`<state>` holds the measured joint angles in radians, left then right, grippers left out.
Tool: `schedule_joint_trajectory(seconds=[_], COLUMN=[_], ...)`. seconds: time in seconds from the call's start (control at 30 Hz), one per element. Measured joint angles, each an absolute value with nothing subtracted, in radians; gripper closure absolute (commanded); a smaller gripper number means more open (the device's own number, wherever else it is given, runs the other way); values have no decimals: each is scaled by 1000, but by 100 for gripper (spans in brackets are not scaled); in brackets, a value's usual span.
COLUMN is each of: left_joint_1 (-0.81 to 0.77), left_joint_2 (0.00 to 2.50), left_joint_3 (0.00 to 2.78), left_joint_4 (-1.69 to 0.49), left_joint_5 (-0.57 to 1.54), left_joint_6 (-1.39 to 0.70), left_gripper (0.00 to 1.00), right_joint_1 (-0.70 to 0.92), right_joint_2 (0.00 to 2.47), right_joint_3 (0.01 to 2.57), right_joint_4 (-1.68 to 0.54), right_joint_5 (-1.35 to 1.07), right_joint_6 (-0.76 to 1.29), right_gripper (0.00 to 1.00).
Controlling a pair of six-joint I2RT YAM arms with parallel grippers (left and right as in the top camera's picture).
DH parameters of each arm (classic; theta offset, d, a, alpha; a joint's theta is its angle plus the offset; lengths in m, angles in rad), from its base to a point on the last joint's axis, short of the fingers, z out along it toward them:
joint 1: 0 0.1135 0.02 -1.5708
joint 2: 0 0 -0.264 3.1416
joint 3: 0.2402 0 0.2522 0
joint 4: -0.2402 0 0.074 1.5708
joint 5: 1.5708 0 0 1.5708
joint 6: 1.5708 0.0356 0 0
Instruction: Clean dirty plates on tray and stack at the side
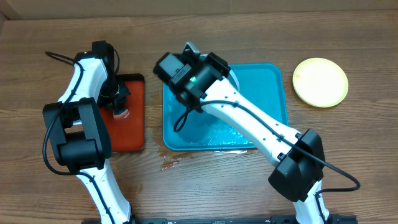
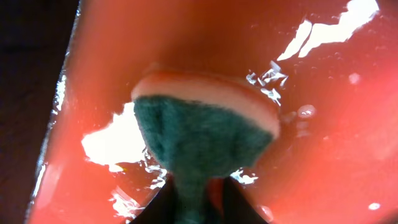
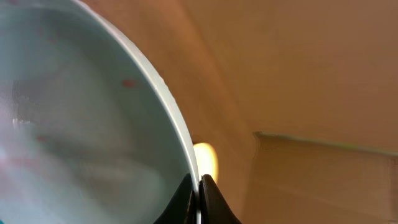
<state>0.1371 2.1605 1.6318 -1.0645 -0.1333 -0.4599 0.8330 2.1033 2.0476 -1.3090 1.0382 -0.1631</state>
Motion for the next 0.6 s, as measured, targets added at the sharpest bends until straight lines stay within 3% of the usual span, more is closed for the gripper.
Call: schedule_joint_trajectory(seconds=[0.27, 0.33, 0.47, 0.5, 0.53, 0.6], left_joint_1=[138, 138, 138, 138, 138, 138], left_joint_2=[2160, 2160, 2160, 2160, 2159, 2159], left_joint_3=[1716, 1789, 1924, 1946, 1962, 1971], left_joint_4=[-1193, -1241, -1316, -1325, -1329, -1332], left_joint_5=[-120, -116, -108, -105, -104, -99], left_joint_6=[-434, -433, -421, -416, -412, -415], left_gripper=[59, 51, 32, 22, 2, 0], right_joint_1=[880, 892, 909, 912, 912, 912], right_joint_2=[2103, 2103, 2103, 2103, 2103, 2103], right_joint_3=[2048, 2048, 2048, 2048, 2051, 2053], right_joint_4=[-1297, -1256, -1150, -1138, -1150, -1196], right_joint_5=[1189, 1215, 1245, 1232, 1186, 1083], right_joint_6=[-286, -319, -393, -401, -413, -437], right_gripper=[96, 96, 96, 96, 96, 96])
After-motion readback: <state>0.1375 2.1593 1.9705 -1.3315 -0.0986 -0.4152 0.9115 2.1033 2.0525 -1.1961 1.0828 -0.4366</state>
